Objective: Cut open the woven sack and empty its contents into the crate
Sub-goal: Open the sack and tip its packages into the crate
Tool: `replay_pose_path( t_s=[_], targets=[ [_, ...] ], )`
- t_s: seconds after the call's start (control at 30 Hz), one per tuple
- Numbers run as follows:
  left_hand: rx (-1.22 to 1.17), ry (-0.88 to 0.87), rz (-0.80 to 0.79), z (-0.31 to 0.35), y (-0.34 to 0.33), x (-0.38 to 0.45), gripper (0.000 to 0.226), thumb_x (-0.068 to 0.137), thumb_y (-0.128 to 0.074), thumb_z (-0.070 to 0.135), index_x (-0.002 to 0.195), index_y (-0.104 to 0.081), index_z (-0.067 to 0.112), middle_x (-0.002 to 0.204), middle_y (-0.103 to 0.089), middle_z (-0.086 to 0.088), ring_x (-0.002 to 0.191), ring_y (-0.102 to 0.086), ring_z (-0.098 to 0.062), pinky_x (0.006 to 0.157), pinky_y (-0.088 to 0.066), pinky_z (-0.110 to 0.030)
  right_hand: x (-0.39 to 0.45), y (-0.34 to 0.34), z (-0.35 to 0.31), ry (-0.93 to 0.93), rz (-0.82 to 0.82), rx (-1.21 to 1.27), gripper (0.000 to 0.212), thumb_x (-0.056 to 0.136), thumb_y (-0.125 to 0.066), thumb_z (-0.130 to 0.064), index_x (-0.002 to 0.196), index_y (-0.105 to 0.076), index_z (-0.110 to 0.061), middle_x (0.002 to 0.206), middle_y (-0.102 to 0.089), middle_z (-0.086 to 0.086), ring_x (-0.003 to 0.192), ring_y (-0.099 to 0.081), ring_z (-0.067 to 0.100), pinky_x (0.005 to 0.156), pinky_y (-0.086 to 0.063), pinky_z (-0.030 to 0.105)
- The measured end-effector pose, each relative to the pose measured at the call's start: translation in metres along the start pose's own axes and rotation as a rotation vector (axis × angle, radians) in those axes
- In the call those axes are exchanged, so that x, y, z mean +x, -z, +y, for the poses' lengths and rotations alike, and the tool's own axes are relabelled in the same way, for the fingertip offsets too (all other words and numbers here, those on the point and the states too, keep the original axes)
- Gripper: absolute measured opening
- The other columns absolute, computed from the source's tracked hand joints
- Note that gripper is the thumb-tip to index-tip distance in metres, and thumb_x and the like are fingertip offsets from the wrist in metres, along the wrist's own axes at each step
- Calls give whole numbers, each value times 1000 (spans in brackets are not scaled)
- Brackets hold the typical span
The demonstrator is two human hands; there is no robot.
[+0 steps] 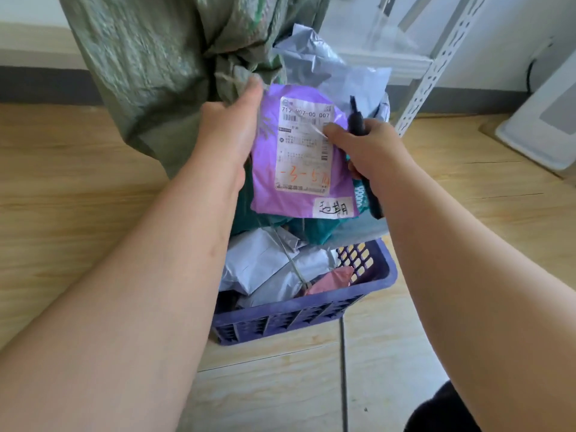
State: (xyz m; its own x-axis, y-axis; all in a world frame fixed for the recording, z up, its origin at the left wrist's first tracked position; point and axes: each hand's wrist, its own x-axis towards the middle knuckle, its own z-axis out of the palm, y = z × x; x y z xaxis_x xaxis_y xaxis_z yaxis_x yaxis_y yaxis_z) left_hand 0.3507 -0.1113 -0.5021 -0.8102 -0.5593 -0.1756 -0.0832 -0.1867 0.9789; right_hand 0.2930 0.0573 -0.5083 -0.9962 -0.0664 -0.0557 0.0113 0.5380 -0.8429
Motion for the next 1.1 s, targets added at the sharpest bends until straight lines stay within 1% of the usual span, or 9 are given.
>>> replay_pose_path(
  t_s=[0.1, 0.17, 0.27, 0.47, 0.67, 0.77, 0.9, 1.03, 1.1],
  targets=[
    [252, 20, -41, 1, -24, 3, 85, 67, -76, 53, 129, -44, 5, 116, -57, -1, 92, -59, -16, 83, -46, -24, 0, 6, 10, 42, 74, 75, 19, 84, -69, -39, 85, -64, -21, 71, -62, -5, 62, -57, 17, 66, -51, 35],
    [415, 3, 6, -2, -36, 9, 68, 77, -76, 32, 127, -40, 3, 112, -55, -7, 74, -52, -13, 63, -43, -21, -3, 7, 18, 84, 239, 64, 17, 82, -70, -38, 80, -59, -25, 75, -64, -8, 71, -61, 15, 74, -52, 34],
    [475, 29, 20, -5, -44, 21, 48, 84, -66, 14, 126, -49, 1, 122, -59, -14, 88, -59, -21, 73, -48, -26, -14, 1, 29, 123, 429, 101, 30, 75, -75, -42, 71, -50, -28, 70, -58, -13, 64, -55, 7, 64, -45, 30],
    [294, 136, -69, -15, -52, 22, 44, 79, -70, 7, 120, -57, 0, 111, -67, -15, 95, -67, -26, 88, -55, -43, -13, -10, 56, -95, 239, 81, 51, 64, -83, -41, 103, -54, -27, 86, -59, -14, 85, -60, 15, 73, -45, 30],
    [145, 134, -31, -9, -41, 13, 12, 87, -63, 22, 97, -58, 18, 85, -64, 0, 52, -63, -15, 49, -52, -22, -39, -35, 97, 95, 162, 143, 28, 78, -74, -21, 72, -46, -22, 70, -54, -9, 68, -48, 14, 66, -41, 31],
    [149, 140, -29, -8, -42, 11, 26, 88, -62, 23, 111, -51, 20, 88, -58, 7, 71, -71, -16, 62, -57, -27, -46, -32, 119, 122, 293, 141, 23, 78, -76, -16, 93, -61, -7, 98, -59, 7, 92, -55, 20, 88, -45, 31],
    [157, 149, -12, -13, -45, 12, 31, 87, -62, 39, 111, -50, 24, 86, -51, 9, 82, -72, -12, 61, -55, -21, -39, -19, 115, 114, 474, 183, 44, 75, -78, -15, 115, -64, -4, 125, -48, 10, 112, -53, 19, 90, -31, 1],
    [196, 153, -88, -13, -51, 17, 44, 80, -60, 62, 113, -51, 34, 88, -48, 14, 80, -69, -10, 68, -56, -23, -42, -28, 105, -128, 372, 359, 66, 71, -82, -22, 127, -46, -22, 95, -58, -10, 74, -56, -5, 61, -39, -1],
    [191, 167, -132, -11, -48, 22, 42, 79, -53, 70, 108, -47, 40, 95, -47, 13, 86, -69, -13, 76, -56, -29, -54, -41, 107, -191, 379, 275, 53, 74, -77, -24, 117, -45, -22, 81, -53, -17, 65, -56, 2, 52, -37, 9]
  ],
)
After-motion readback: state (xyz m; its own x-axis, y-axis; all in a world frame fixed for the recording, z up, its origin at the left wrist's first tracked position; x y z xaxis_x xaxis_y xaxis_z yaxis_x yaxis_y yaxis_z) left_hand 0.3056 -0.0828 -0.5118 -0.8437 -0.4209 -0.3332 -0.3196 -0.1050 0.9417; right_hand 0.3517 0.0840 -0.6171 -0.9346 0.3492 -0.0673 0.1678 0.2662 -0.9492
